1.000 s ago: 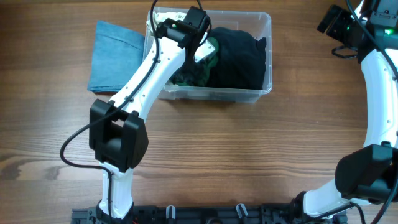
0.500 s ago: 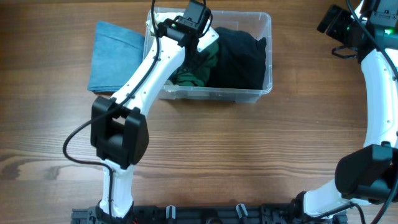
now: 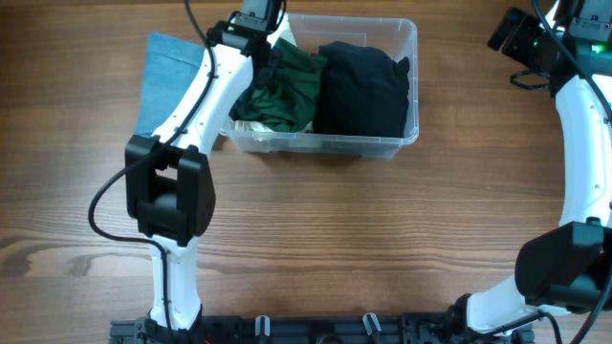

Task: Pack container
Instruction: 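Tuck the dark-green garment's edges into the bin with the left gripper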

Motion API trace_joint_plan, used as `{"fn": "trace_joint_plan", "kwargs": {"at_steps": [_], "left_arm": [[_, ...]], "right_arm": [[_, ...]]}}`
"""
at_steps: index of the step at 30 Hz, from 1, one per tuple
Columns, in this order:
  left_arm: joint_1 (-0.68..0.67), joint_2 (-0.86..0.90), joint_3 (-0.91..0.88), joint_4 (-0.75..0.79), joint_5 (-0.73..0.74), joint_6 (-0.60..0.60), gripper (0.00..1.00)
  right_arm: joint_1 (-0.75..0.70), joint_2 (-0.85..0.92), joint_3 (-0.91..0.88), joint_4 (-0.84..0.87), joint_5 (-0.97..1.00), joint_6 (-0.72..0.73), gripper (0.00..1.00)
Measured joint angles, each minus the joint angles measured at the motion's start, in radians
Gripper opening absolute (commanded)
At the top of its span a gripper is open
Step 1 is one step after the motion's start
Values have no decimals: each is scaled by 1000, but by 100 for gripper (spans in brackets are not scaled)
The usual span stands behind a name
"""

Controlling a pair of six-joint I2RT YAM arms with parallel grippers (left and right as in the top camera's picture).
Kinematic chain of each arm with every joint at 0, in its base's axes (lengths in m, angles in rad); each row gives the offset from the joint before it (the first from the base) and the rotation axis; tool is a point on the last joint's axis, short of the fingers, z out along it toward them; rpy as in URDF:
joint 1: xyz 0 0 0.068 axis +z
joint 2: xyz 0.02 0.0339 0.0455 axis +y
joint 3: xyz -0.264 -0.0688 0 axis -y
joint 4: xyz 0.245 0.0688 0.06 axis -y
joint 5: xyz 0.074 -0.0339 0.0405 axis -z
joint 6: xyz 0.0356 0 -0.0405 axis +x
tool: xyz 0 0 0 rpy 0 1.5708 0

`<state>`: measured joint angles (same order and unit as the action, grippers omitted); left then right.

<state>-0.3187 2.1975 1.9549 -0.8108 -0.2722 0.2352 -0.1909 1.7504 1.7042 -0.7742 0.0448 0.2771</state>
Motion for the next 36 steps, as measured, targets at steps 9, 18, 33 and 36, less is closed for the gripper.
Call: {"fn": "trace_joint_plan", "kwargs": {"at_steps": [9,18,33,36], "left_arm": [[2,0,0,3,2,-74,4],[-3,-112,0,-80,20,-112,4],[-24,-157,1,-208,91,-167,4],[-26,-143,1,-210,90,-171,4]], "right_arm": [[0,0,0,0,0,0,100],[0,0,0,0,0,0,100],[0,0,0,0,0,0,100],[0,0,0,0,0,0,100]]}}
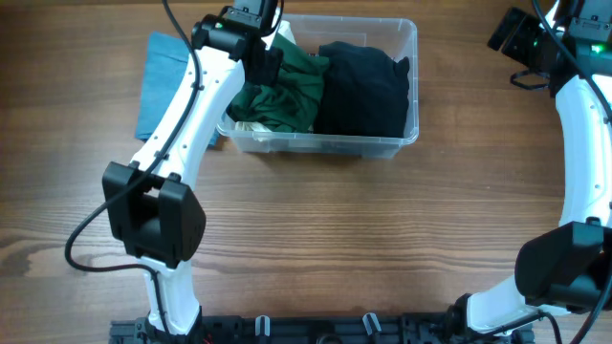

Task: Pack container
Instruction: 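Tuck the dark-green garment's edges into the bin with the left gripper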

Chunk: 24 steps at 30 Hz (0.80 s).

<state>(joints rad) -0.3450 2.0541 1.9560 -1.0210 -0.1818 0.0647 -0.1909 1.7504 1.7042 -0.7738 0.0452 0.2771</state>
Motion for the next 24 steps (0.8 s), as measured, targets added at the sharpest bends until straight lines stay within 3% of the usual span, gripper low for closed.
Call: {"fn": "trace_joint_plan", "kwargs": {"at_steps": [24], "left_arm": [[6,194,0,6,-75,-3,4]], "right_arm": [[0,0,0,0,0,0,100]]}}
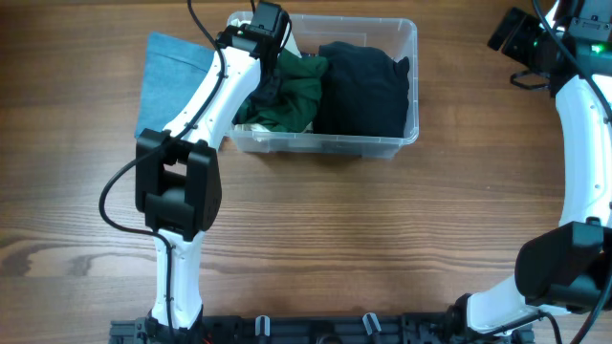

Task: Pack container
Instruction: 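Tuck the dark-green garment's edges into the bin with the left gripper, then raise the left gripper and move it left toward the light-blue garment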

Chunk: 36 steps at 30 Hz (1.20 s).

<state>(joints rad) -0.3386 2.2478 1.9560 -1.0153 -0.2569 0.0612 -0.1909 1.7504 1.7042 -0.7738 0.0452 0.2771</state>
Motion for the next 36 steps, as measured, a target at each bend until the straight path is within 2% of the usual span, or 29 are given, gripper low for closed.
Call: {"fn": "trace_joint_plan", "kwargs": {"at_steps": [8,11,16,23,30,33,36], "left_arm": [[0,0,2,0,0,0,4],[0,-4,12,-13,0,0,9],[-10,-49,15,-28,-1,-8,34],[-50,-151,26,-50,-9,-14,54],[-83,-225,28,-88,-6,-19,84],[-71,-259,28,-125,12,-32,93],[-35,-304,28,-153,64,-39,96]], "right_arm": [[0,0,0,0,0,0,100],[0,0,0,0,0,0,100],[0,0,0,0,0,0,100],[0,0,0,0,0,0,100],[0,0,0,0,0,0,100],[0,0,0,0,0,0,100],[0,0,0,0,0,0,100]]}}
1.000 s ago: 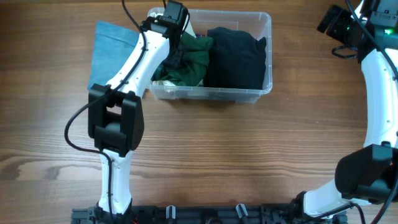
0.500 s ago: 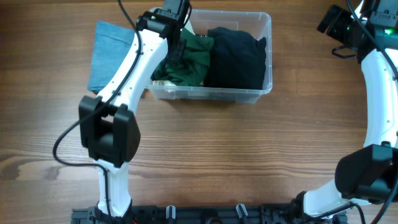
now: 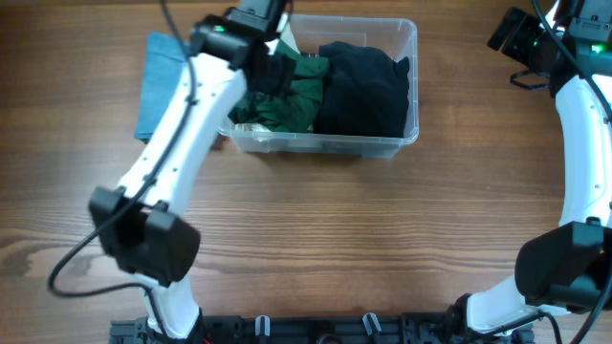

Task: Pack container
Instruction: 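Raise the left gripper and move it left toward the light-blue garment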

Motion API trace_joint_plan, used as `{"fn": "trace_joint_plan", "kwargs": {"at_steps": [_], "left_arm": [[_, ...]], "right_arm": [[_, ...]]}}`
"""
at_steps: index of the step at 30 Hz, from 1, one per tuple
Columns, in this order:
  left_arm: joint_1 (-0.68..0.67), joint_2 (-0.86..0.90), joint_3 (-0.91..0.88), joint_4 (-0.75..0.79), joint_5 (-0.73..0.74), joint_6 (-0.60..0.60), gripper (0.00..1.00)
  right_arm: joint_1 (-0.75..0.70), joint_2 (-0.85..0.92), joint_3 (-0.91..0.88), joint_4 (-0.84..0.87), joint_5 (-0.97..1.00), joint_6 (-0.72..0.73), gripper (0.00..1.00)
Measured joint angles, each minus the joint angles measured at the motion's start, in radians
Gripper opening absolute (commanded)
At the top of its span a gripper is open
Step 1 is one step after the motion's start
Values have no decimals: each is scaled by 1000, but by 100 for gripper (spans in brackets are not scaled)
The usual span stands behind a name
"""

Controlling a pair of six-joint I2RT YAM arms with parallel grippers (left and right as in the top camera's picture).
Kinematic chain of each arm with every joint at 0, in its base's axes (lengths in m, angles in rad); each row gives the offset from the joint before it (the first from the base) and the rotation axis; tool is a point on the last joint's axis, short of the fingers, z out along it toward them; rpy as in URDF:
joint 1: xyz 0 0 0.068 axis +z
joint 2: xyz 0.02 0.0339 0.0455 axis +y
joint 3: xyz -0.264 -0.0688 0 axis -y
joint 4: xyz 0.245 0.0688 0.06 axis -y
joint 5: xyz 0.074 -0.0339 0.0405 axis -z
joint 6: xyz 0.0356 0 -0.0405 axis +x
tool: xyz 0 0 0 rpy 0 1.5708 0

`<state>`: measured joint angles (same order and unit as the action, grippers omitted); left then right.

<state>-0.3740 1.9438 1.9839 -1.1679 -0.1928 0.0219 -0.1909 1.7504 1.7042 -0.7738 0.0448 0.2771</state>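
A clear plastic container (image 3: 407, 141) stands at the back middle of the table. Inside it, a black garment (image 3: 365, 84) fills the right half and a crumpled green garment (image 3: 296, 96) lies in the left half, over a bit of white cloth (image 3: 247, 127). My left gripper (image 3: 272, 71) is down at the green garment's left part, near the container's left wall; its jaws are hidden among the folds. A folded blue cloth (image 3: 153, 81) lies on the table left of the container. My right gripper (image 3: 513, 33) is held high at the far right, its fingers unclear.
The left arm's white links slant from the front left up across the blue cloth's edge to the container. The right arm runs along the table's right edge. A black rail lines the front edge.
The left arm's elbow and base links have swung down and to the left. Its gripper stays at the green garment in the container's left half. The right arm has not moved.
At every earlier moment my left gripper was at the green garment in the container's left half, shifting slightly between the back left corner and the garment's middle. The garment's folds changed a little. Black garment, blue cloth and right arm kept their places.
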Motion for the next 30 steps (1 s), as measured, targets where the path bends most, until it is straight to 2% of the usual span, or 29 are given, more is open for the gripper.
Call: {"fn": "trace_joint_plan", "kwargs": {"at_steps": [6,17,30], "left_arm": [[173,-82,6,-32,155,-2,98],[505,-46,9,-57,482,16,98],[726,44,-108,-3,710,141,100]], "right_arm": [[0,0,0,0,0,0,100],[0,0,0,0,0,0,100],[0,0,0,0,0,0,100]]}}
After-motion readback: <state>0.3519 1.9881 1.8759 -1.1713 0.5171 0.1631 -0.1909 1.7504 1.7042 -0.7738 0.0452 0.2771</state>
